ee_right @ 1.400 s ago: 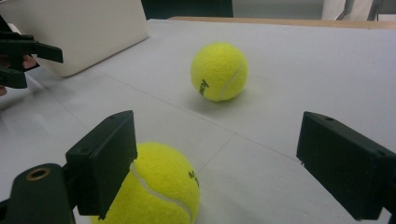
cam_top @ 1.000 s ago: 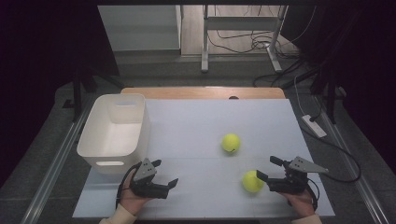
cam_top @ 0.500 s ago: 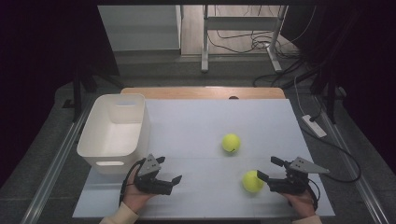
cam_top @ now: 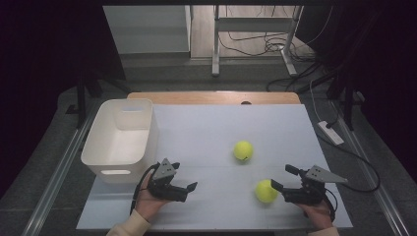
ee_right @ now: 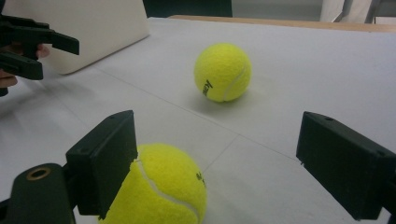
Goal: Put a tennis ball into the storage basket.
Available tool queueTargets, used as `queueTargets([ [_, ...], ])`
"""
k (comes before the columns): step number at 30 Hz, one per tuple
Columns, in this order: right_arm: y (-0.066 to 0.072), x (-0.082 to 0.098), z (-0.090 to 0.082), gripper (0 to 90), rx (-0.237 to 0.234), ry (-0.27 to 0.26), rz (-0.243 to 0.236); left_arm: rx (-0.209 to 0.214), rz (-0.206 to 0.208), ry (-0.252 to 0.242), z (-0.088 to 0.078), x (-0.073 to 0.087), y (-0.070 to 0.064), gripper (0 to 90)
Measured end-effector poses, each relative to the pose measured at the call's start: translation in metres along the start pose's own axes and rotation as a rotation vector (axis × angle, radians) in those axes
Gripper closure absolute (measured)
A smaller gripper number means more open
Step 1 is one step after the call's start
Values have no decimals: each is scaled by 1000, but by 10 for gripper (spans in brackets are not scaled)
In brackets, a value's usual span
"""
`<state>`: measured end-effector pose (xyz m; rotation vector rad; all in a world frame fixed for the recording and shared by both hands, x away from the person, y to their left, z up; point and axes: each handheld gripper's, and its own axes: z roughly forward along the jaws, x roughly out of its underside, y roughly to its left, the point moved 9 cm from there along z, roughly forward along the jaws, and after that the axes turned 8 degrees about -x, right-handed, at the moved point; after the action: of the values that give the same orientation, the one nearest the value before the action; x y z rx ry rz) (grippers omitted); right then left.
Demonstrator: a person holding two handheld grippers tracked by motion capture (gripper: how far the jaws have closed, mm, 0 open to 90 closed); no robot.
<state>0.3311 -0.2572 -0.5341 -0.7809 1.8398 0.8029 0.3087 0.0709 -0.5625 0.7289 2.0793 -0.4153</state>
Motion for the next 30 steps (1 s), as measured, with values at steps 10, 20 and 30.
queueTargets([
  [10, 1, -1, 0, 122, -2, 2, -6, 33, 10, 7, 10, -8, -8, 71],
  [20, 1, 0, 0, 122, 0, 7, -6, 47, 14, 10, 17, -16, -12, 72],
  [30, 3, -1, 1, 122, -7, 5, -6, 55, 4, 22, 26, -25, -13, 72],
])
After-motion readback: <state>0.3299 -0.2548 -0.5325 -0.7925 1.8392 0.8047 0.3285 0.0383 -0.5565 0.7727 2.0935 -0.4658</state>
